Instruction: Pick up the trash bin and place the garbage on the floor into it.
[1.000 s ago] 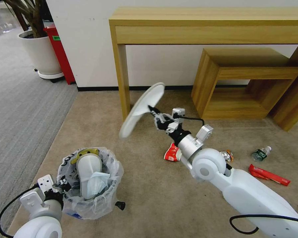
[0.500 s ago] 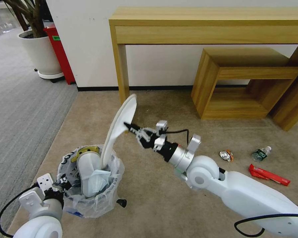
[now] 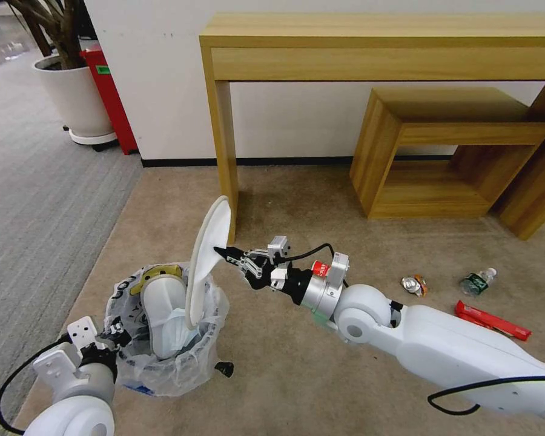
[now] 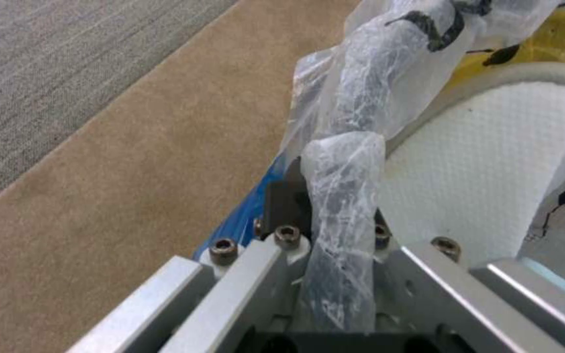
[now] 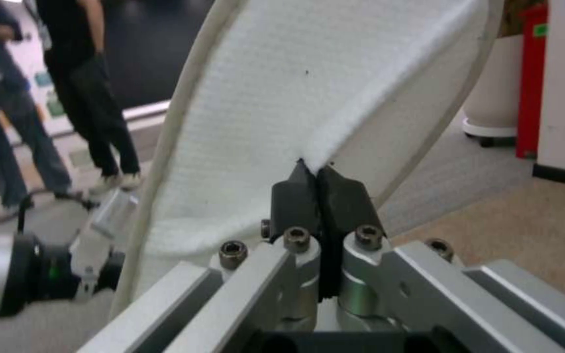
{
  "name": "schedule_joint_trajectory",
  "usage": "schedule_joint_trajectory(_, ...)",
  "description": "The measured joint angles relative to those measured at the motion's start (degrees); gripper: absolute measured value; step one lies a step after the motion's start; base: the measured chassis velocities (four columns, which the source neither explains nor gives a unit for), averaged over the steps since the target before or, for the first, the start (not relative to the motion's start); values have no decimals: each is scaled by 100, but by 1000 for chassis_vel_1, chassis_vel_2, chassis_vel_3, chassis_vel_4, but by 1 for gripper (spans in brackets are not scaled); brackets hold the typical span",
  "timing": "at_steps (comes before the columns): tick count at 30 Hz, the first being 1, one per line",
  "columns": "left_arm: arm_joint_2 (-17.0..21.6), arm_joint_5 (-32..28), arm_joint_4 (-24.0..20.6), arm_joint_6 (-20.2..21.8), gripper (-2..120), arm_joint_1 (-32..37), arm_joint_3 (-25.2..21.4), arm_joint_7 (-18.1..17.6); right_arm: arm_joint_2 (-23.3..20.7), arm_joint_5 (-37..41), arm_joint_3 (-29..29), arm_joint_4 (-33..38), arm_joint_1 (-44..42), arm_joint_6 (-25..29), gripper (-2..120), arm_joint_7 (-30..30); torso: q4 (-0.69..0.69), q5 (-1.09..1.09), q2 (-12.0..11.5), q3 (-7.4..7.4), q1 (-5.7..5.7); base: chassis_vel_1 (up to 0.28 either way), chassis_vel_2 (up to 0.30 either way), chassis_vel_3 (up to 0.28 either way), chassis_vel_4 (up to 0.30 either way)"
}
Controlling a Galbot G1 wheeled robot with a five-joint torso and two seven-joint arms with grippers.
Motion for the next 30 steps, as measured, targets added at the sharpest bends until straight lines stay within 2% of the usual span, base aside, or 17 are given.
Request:
schedule_joint_trajectory(7,-54,2,-88,0,1,28,0,4,241,-380,-617,-352,534,157,0,-139,1,-1,0,0,0,0,0,0,0)
schedule_joint_trajectory(17,-63,26,-62,2,1,30,25,23,599,-729,-944,-880,485,271,0,-61,0,-1,0,0,0,0,0,0,0)
schedule_joint_trajectory(22,-58,28,-50,2,1,35,25,25,886,-883,-1176,-1313,480,356,0,-15,0,-1,0,0,0,0,0,0,0)
schedule_joint_trajectory(30,-44,19,-14,-1,1,11,11,29,1289,-994,-1520,-1620,649,446,0,56,0,-1,0,0,0,0,0,0,0)
